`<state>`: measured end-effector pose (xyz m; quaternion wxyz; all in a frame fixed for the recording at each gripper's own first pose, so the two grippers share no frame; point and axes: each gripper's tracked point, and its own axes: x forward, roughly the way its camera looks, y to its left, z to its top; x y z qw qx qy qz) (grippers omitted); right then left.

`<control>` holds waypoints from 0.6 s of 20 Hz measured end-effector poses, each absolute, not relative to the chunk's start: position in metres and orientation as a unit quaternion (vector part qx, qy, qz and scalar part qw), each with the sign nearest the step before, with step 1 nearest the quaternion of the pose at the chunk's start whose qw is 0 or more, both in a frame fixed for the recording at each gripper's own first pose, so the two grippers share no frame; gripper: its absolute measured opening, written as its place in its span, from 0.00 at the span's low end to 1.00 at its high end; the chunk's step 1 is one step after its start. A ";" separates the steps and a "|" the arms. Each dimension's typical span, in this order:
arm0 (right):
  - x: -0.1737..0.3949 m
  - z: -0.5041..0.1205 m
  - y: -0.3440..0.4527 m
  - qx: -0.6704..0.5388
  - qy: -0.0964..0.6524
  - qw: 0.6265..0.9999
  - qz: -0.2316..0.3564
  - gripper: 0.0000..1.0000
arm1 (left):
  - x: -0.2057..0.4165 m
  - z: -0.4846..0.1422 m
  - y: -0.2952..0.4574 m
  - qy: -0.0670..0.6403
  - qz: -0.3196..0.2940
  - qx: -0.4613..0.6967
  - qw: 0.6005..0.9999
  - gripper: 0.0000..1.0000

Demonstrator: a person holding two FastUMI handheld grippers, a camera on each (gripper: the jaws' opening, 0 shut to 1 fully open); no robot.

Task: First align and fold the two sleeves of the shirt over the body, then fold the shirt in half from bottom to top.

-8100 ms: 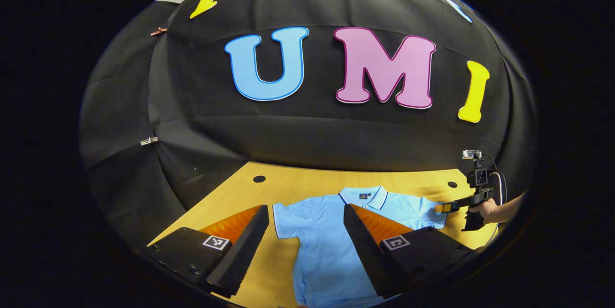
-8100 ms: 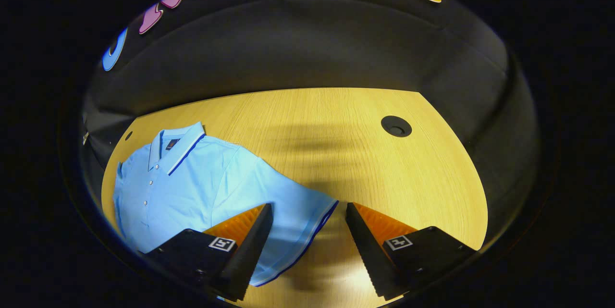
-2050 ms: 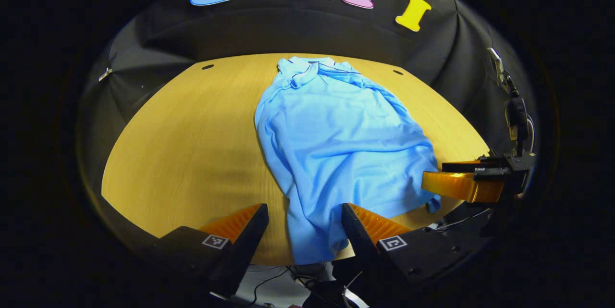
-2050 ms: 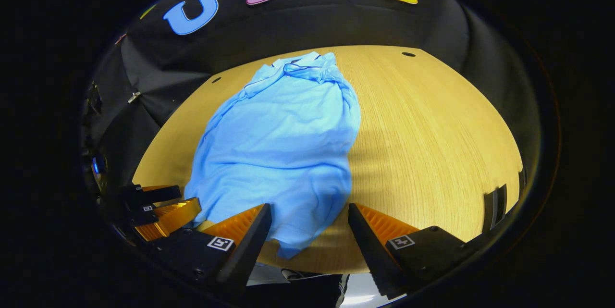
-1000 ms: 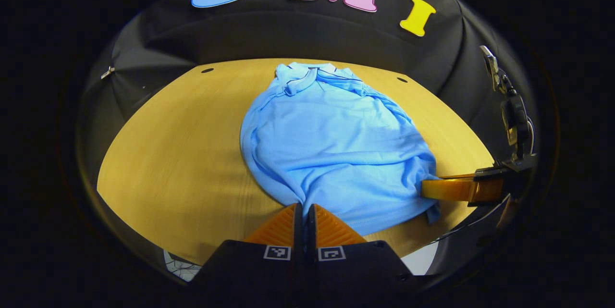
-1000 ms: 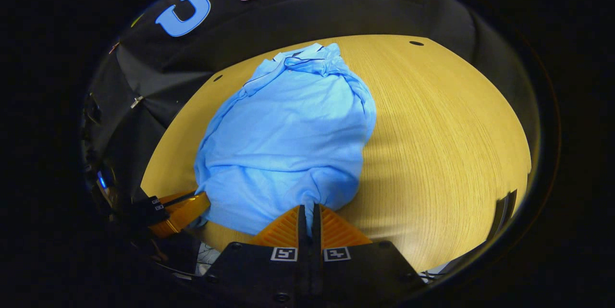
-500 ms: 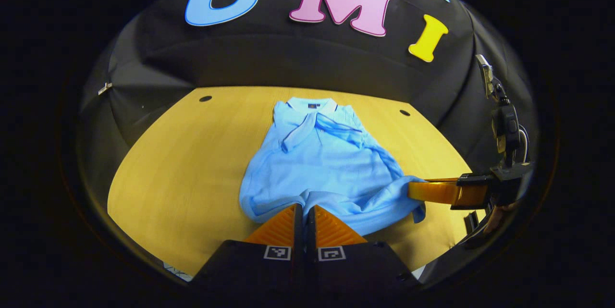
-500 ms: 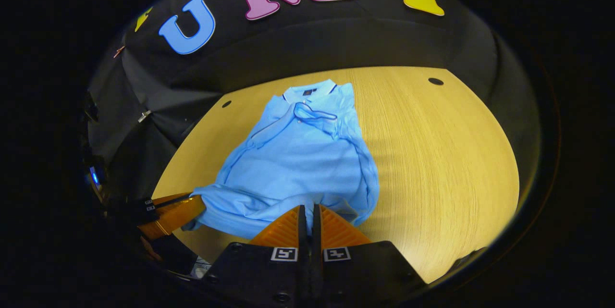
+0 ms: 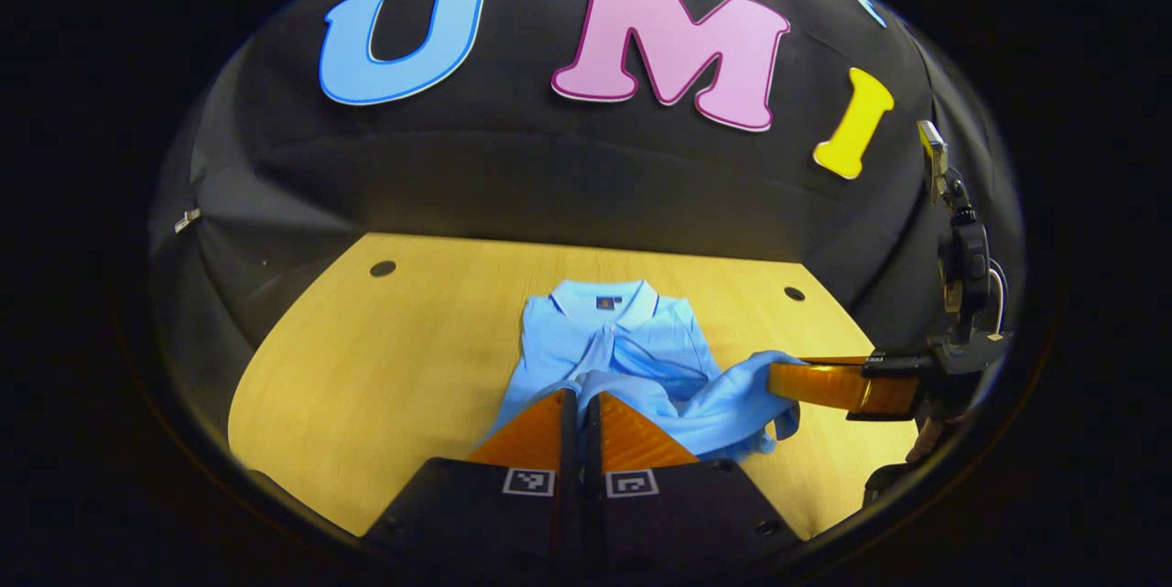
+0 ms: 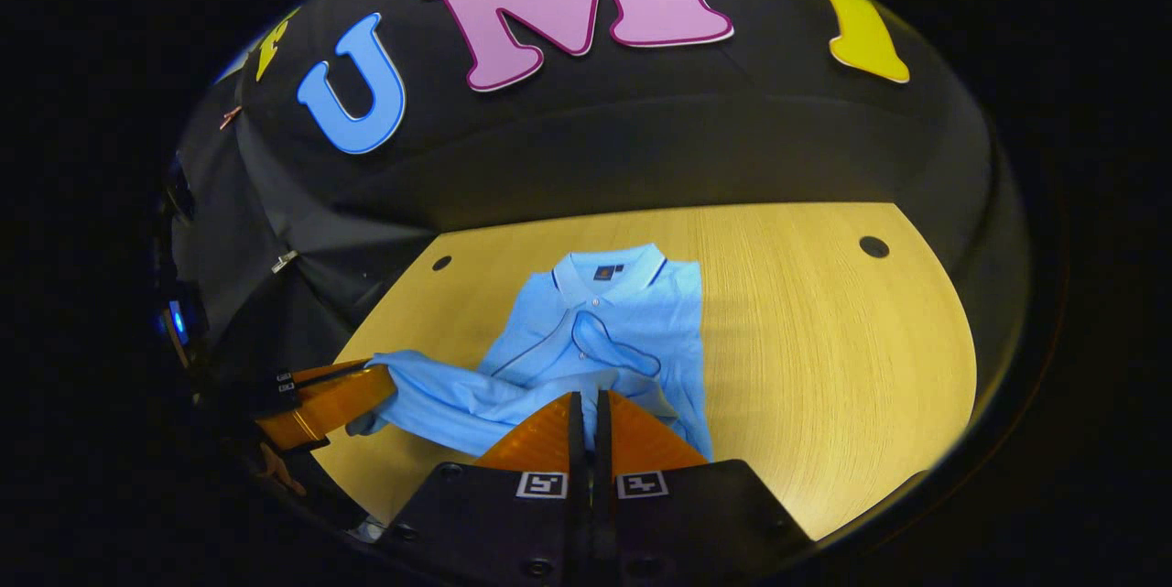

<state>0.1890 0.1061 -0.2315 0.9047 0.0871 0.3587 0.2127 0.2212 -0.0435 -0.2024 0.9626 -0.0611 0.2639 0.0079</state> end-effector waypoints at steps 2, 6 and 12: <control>0.220 -0.227 0.109 0.089 0.347 0.908 0.216 0.05 | 0.255 -0.196 -0.037 0.257 0.013 -0.066 0.964 0.06; 0.288 -0.219 0.108 0.086 0.318 0.918 0.221 0.05 | 0.310 -0.191 -0.025 0.247 0.017 -0.075 0.966 0.06; 0.370 -0.222 0.122 0.076 0.276 0.932 0.221 0.05 | 0.400 -0.188 -0.030 0.227 -0.005 -0.085 0.970 0.06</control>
